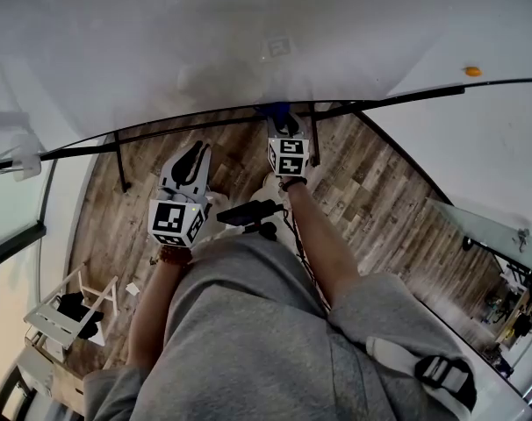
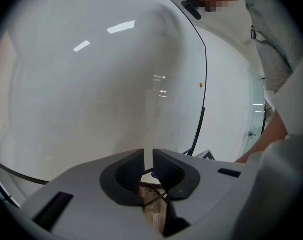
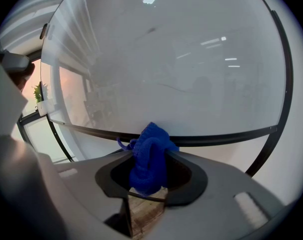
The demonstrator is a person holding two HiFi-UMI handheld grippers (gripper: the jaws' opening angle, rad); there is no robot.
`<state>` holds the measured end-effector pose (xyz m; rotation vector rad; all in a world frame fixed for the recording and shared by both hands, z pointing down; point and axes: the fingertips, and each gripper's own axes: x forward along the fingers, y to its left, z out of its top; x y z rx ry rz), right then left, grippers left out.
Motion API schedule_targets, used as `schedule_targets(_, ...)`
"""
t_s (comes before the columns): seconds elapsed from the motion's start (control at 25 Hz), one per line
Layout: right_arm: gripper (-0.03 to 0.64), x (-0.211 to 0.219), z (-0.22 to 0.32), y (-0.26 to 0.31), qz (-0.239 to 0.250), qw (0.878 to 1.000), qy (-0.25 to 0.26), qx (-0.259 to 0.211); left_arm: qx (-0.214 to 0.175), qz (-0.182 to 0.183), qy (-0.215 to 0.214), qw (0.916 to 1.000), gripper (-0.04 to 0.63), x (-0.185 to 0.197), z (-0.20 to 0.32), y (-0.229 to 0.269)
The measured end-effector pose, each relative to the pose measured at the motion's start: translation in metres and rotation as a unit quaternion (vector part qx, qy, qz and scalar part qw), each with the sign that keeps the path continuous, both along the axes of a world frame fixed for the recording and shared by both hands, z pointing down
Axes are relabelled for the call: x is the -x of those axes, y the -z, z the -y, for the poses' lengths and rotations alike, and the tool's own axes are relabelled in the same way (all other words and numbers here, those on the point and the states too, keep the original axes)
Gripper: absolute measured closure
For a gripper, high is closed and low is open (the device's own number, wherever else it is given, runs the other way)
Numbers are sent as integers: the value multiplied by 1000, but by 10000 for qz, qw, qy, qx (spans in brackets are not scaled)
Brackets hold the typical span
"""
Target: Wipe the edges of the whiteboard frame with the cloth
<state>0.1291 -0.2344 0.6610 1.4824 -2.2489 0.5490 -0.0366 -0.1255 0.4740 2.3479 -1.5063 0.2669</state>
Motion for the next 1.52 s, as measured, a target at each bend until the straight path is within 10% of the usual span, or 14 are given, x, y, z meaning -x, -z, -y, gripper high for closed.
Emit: schedule_targets(1.52,472,67,-11,2,226,9979,-575,-194,-212,359,-753,9963,538,66,12,5)
